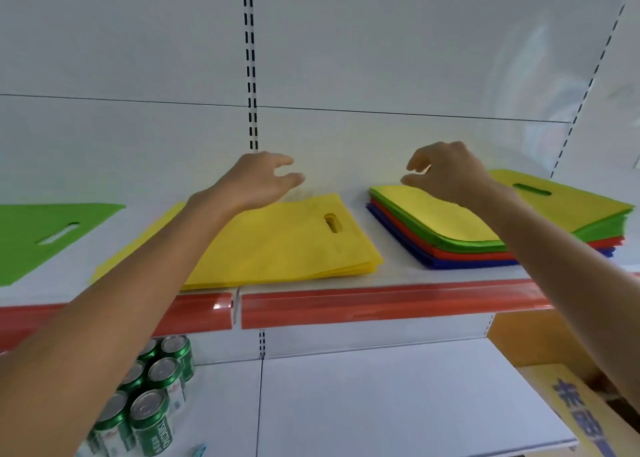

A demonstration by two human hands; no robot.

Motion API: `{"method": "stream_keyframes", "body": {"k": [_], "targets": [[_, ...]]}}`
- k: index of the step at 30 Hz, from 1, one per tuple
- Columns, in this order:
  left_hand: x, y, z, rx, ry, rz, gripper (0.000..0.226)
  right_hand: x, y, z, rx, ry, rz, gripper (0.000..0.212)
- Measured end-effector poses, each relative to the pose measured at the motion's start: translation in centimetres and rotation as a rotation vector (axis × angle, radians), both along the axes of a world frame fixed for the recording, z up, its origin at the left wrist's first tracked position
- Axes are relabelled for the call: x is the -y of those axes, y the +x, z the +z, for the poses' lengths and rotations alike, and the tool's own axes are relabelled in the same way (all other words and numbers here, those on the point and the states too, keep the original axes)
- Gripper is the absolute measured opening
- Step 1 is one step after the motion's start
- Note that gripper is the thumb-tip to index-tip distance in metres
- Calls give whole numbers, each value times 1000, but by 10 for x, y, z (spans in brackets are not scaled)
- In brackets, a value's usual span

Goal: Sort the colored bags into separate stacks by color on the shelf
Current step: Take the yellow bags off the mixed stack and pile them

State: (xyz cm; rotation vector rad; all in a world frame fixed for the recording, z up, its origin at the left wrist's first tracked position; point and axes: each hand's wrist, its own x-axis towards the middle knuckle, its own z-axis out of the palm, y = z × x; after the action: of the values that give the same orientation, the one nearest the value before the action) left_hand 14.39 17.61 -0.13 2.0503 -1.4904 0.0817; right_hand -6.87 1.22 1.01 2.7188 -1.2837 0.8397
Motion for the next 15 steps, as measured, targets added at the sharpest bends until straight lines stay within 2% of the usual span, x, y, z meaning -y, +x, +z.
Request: {"method": "stream_keyframes", "body": {"k": [5, 10, 15], "targets": [[59, -58, -3, 128, 46, -64, 52, 45, -70, 2, 20, 13, -91, 28], [125, -112, -9, 118, 128, -101, 54, 97, -139, 1, -13, 30, -173, 27], [179, -154, -24, 177, 298, 5, 59, 145, -183, -5, -78, 16, -203, 33]]}}
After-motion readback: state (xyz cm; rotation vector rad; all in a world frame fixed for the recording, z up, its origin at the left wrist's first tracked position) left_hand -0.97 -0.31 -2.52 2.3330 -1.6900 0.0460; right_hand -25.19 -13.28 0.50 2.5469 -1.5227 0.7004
